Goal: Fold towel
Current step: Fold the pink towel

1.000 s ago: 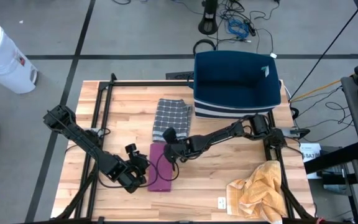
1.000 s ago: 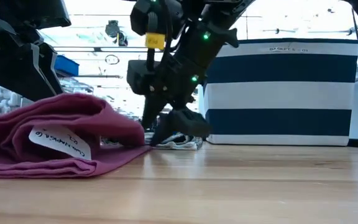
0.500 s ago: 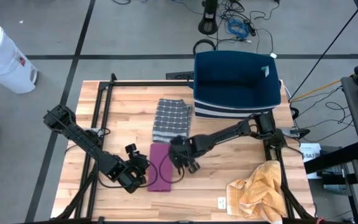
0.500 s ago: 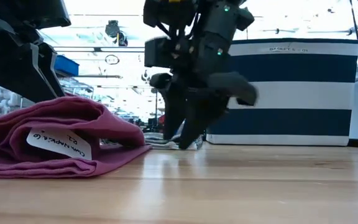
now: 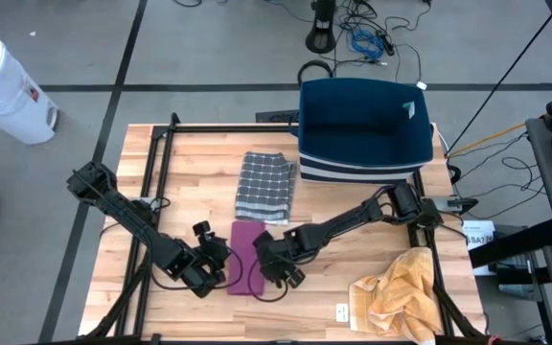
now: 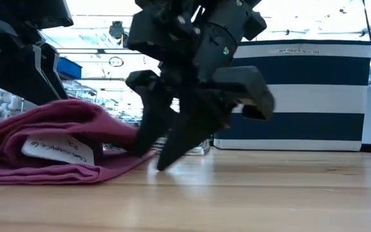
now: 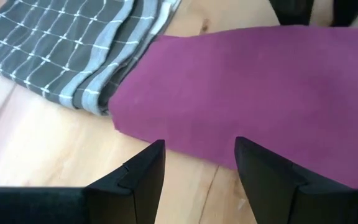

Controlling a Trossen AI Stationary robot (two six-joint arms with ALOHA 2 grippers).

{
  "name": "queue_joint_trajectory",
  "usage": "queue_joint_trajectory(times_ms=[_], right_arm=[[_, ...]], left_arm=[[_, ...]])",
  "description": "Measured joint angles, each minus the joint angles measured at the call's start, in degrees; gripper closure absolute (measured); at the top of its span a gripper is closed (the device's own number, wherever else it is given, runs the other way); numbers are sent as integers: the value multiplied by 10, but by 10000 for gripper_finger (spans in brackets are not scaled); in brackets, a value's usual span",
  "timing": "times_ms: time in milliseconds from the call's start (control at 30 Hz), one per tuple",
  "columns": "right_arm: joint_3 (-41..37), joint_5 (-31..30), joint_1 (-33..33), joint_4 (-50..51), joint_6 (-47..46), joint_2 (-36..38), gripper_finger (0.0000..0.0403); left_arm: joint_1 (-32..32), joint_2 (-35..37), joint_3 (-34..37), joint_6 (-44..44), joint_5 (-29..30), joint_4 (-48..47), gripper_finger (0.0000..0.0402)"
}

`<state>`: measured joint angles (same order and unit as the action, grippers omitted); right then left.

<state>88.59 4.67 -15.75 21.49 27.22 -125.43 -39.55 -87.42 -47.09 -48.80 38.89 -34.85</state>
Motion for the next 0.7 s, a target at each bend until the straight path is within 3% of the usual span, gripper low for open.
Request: queue_joint_trajectory(times_ms=[400, 700], right_arm=[[0, -29, 3, -108, 32, -3, 207], [0, -8, 24, -109, -51, -13, 207]], left_arm=[[-3, 0, 0, 3, 7, -31, 200], [-2, 0, 0, 5, 4, -32, 200]])
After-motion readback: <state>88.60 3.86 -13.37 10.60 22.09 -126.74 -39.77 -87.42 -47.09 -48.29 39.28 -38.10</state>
